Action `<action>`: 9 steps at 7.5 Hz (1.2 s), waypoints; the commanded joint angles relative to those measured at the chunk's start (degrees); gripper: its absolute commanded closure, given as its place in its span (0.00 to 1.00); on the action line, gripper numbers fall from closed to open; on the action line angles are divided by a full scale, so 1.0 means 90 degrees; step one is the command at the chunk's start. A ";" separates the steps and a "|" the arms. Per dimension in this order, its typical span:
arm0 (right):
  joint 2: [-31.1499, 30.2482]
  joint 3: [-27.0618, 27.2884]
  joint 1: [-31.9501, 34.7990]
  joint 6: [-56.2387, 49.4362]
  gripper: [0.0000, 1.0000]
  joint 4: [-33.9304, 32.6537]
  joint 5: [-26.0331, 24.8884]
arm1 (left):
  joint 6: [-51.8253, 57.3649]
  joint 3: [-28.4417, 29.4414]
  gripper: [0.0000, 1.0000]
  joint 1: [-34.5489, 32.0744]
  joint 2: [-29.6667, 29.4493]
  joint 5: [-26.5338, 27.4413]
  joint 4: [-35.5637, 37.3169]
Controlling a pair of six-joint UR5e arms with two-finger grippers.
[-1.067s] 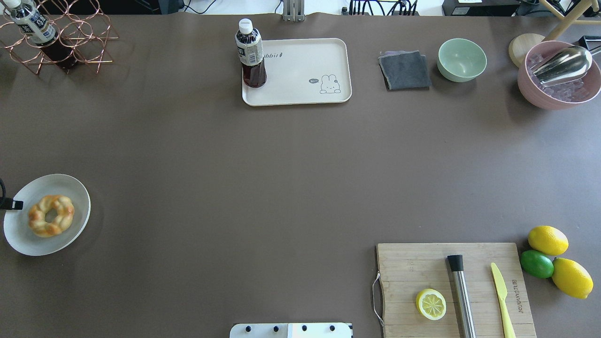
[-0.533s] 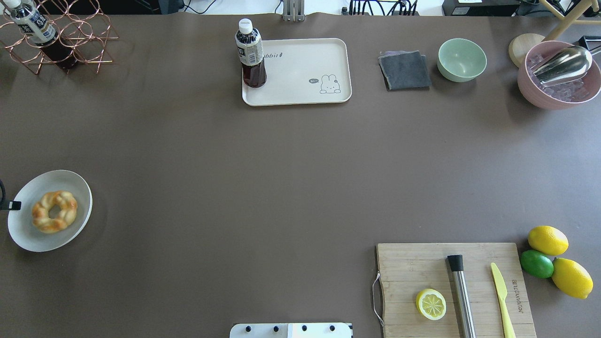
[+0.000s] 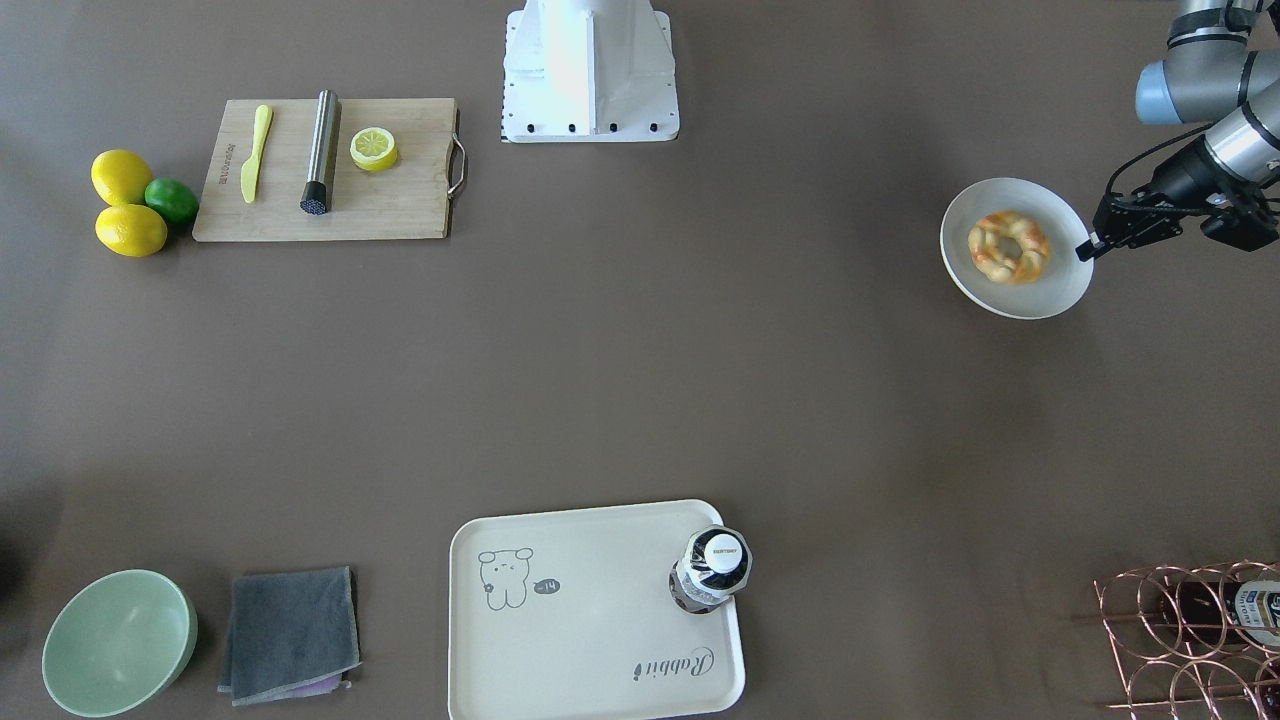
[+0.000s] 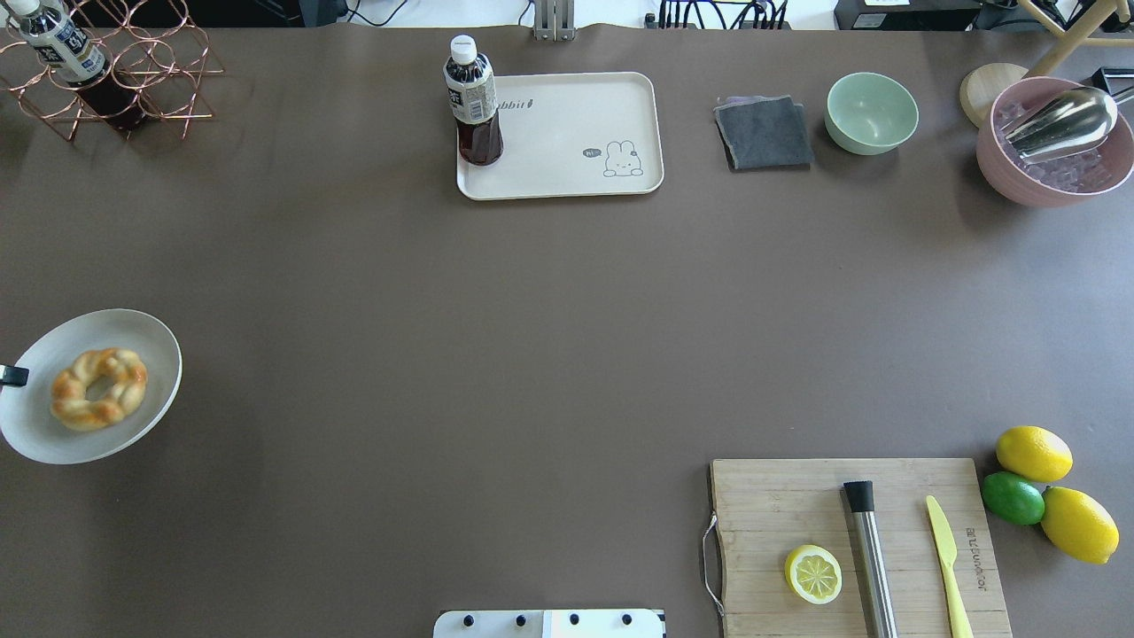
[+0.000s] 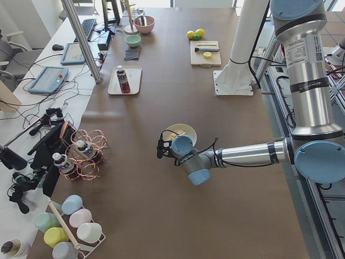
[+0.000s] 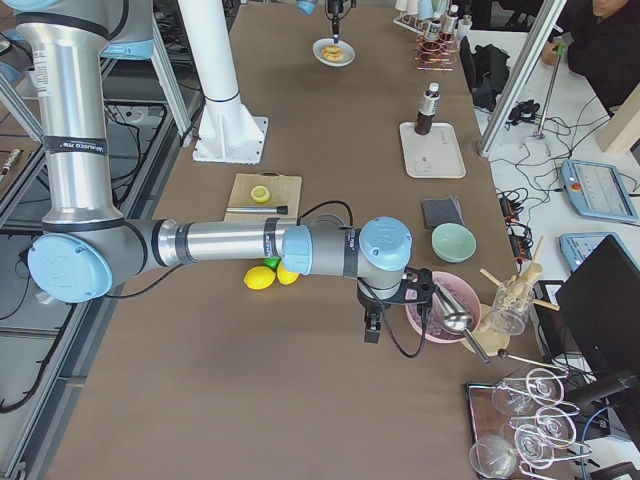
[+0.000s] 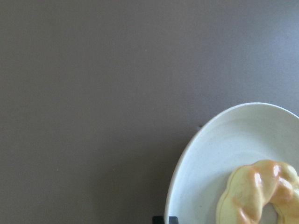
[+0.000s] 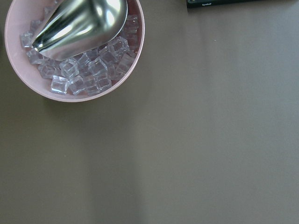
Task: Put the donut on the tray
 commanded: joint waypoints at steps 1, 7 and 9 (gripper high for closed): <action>0.0159 0.0066 0.0000 -0.0003 0.00 0.0000 0.0048 | 0.0008 -0.1430 1.00 -0.0610 -0.0077 -0.0606 0.1700; 0.0754 0.1627 -0.1519 0.2058 0.00 0.0222 0.0389 | -0.1308 -0.2667 1.00 -0.0291 -0.1052 -0.0013 0.2900; 0.0950 0.1610 -0.2591 0.3844 0.00 0.1690 0.0380 | -0.1961 -0.2833 1.00 0.0226 -0.1412 0.0398 0.2910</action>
